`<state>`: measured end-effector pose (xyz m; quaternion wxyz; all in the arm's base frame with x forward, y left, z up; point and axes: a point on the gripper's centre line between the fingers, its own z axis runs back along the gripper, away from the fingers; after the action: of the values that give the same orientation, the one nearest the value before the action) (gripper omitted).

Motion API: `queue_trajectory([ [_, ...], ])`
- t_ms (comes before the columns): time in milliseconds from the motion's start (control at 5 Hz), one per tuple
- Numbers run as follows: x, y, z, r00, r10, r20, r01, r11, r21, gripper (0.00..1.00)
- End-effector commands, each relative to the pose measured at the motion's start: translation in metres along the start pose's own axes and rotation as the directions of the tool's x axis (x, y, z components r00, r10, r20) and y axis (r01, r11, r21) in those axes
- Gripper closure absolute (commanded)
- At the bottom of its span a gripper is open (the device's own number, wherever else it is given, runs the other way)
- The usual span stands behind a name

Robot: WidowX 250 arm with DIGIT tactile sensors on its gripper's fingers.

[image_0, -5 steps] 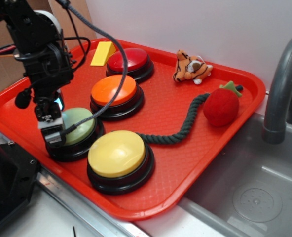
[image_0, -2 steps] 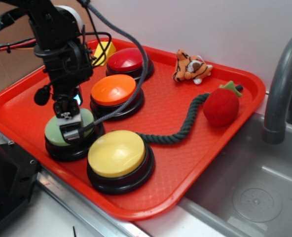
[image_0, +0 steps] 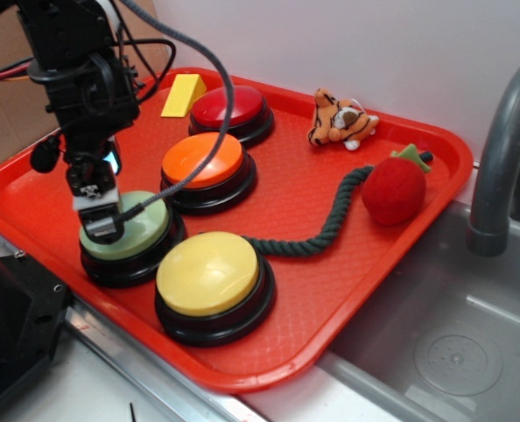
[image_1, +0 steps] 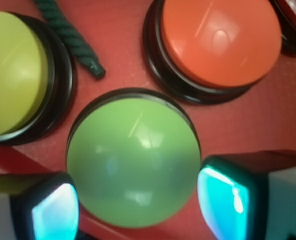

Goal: Push the green button.

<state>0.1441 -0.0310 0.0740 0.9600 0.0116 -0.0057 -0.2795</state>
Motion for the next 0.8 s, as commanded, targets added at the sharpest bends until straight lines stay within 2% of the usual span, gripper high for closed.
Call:
queue_trajectory([
  [0,0.009,0.003,0.017,0.999,0.021,0.024,-0.022,0.999,0.027,0.00],
  [600,0.003,0.008,0.036,0.996,0.089,0.031,-0.089,0.996,0.017,0.00],
])
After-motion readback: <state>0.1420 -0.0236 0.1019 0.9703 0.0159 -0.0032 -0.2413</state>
